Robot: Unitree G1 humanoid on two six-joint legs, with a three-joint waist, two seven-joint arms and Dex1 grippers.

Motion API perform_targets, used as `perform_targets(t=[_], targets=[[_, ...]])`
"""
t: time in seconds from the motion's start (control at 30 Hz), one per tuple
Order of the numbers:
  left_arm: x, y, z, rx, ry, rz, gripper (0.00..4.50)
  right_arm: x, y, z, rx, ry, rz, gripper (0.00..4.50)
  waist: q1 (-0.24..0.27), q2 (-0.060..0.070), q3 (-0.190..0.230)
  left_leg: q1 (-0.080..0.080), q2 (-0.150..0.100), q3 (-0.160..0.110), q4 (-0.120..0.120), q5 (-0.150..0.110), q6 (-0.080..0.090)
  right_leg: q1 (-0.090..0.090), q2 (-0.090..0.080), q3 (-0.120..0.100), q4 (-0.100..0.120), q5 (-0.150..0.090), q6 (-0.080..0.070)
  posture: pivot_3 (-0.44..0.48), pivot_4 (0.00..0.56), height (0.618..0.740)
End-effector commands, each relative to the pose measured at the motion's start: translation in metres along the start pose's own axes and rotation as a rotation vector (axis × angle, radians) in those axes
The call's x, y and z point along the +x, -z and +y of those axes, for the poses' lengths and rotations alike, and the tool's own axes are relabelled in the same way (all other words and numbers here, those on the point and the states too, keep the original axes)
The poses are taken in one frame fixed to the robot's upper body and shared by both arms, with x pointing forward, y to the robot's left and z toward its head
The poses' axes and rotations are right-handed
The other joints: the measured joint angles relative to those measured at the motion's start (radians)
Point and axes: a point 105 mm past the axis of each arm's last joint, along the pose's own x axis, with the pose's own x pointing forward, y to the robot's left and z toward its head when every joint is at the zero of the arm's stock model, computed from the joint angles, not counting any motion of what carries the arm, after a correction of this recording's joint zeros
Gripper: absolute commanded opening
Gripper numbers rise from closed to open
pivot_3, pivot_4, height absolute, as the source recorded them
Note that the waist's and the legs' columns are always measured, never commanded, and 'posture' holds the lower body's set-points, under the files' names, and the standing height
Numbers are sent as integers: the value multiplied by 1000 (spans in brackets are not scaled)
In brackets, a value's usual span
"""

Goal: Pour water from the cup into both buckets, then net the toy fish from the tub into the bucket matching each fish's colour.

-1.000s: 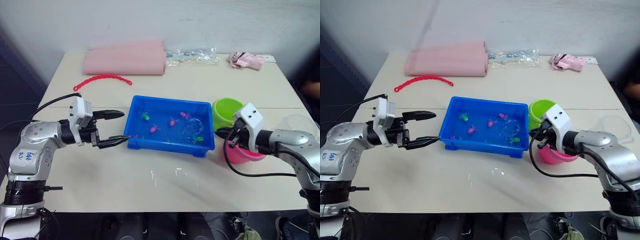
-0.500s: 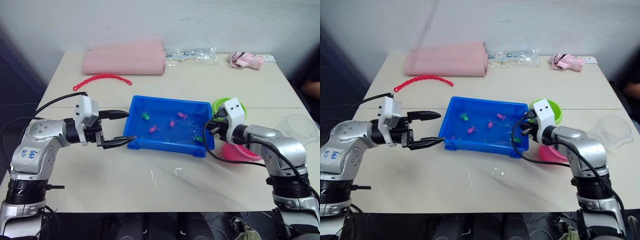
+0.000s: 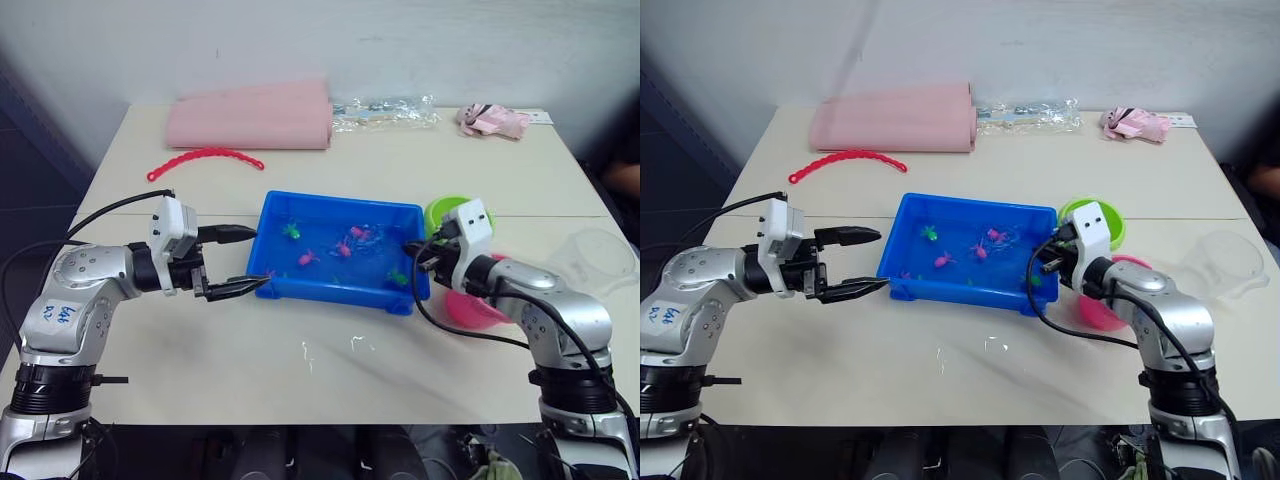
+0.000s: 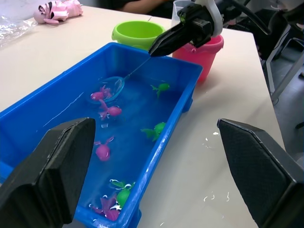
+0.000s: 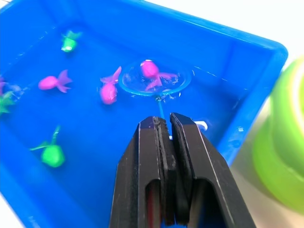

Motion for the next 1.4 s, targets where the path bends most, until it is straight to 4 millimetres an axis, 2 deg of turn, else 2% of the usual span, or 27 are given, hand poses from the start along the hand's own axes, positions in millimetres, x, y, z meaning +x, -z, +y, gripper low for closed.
perform_targets(t=[0.03,0.3,0.5,0.8,1.03,1.1,1.17,1.27,1.4], targets=[[-2,-9,2,16,-2,-35,4460,-11,-18,3,-34,-15,-120,0,-1,0,0,0,0,0,0,0,0,0,0,0,0,0,0,0,150,740],[3,-8,2,4,20,-43,4460,-28,-13,10,-46,-37,-167,0,0,0,0,0,0,0,0,0,0,0,0,0,0,0,0,0,150,740],[10,-7,4,0,51,-58,4460,-59,-9,17,-142,-60,-195,0,5,0,0,0,-1,0,0,0,0,1,0,0,0,0,0,0,150,740],[28,-9,2,-15,111,-106,4460,-88,-8,20,-192,-29,-272,0,3,0,0,1,0,0,0,0,0,1,0,0,0,0,0,0,150,740],[43,-14,-6,-59,229,-133,4460,-131,-19,19,-222,55,-343,0,19,0,0,1,0,0,0,0,0,2,0,0,0,0,1,0,150,740],[49,-16,-7,-65,257,-144,4460,-147,-20,18,-230,103,-348,0,25,0,0,1,0,-1,0,0,0,2,1,0,0,0,1,0,150,740],[58,-18,-9,-67,292,-163,4460,-172,-20,11,-267,193,-340,0,28,0,0,1,-1,0,0,0,0,2,1,0,0,0,1,0,150,740],[68,-19,-12,-75,333,-186,4460,-204,-14,4,-323,306,-288,0,37,-1,-1,1,-2,-2,1,1,1,3,1,1,0,1,1,0,150,740],[77,-19,-15,-80,374,-197,4460,-226,1,2,-414,352,-196,0,28,0,-1,2,-1,0,1,0,2,3,1,2,-1,1,2,0,150,740]])
